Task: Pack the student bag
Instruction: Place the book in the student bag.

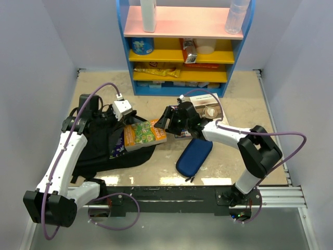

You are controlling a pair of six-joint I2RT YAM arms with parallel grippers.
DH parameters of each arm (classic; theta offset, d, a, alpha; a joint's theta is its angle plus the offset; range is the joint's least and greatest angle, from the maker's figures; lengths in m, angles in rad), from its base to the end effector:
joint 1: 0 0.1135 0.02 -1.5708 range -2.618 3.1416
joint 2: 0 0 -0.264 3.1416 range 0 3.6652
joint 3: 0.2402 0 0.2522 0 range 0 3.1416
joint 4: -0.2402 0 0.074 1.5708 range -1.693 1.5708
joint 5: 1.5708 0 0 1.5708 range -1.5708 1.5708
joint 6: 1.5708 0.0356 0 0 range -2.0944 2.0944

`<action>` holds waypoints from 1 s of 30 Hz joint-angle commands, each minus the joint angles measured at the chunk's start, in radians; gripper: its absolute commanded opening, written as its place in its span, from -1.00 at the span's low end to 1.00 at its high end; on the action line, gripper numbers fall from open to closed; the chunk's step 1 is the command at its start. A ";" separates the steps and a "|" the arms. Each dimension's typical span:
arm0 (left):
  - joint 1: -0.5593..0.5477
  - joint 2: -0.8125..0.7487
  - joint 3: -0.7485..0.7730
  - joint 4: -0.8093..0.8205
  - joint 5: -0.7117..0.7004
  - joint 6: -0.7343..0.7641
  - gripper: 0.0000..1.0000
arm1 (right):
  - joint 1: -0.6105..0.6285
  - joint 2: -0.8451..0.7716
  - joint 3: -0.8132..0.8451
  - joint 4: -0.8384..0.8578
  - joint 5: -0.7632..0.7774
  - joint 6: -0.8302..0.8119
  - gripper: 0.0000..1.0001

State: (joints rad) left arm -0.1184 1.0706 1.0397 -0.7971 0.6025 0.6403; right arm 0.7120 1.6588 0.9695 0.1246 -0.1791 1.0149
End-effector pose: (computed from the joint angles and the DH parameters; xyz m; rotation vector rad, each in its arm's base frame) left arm 0.2061 -0.0448 0.3214 1.0836 1.9845 -0.4483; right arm 0.2703 0.2416 0.2086 0.2421 2.3633 1.1309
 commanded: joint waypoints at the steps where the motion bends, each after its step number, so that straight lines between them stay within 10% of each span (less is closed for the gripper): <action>1: -0.007 -0.024 0.037 0.021 0.049 0.015 -1.00 | -0.002 -0.014 0.066 -0.098 0.032 -0.176 0.65; 8: -0.009 -0.018 0.040 0.018 0.051 0.016 -1.00 | -0.042 0.001 0.087 -0.155 0.037 -0.271 0.90; 19: -0.007 -0.017 0.051 0.010 0.052 0.016 -1.00 | -0.055 0.145 -0.018 0.173 -0.186 -0.096 0.70; 25: -0.007 -0.014 0.052 0.009 0.052 0.018 -1.00 | -0.055 0.156 -0.080 0.382 -0.284 0.030 0.14; 30: -0.007 -0.014 0.052 0.004 0.049 0.024 -1.00 | -0.088 0.125 -0.133 0.498 -0.295 0.144 -0.92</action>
State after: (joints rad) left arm -0.1192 1.0710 1.0416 -0.8074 0.6018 0.6415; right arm 0.6453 1.8244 0.8776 0.4332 -0.4152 1.0397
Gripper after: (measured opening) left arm 0.058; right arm 0.218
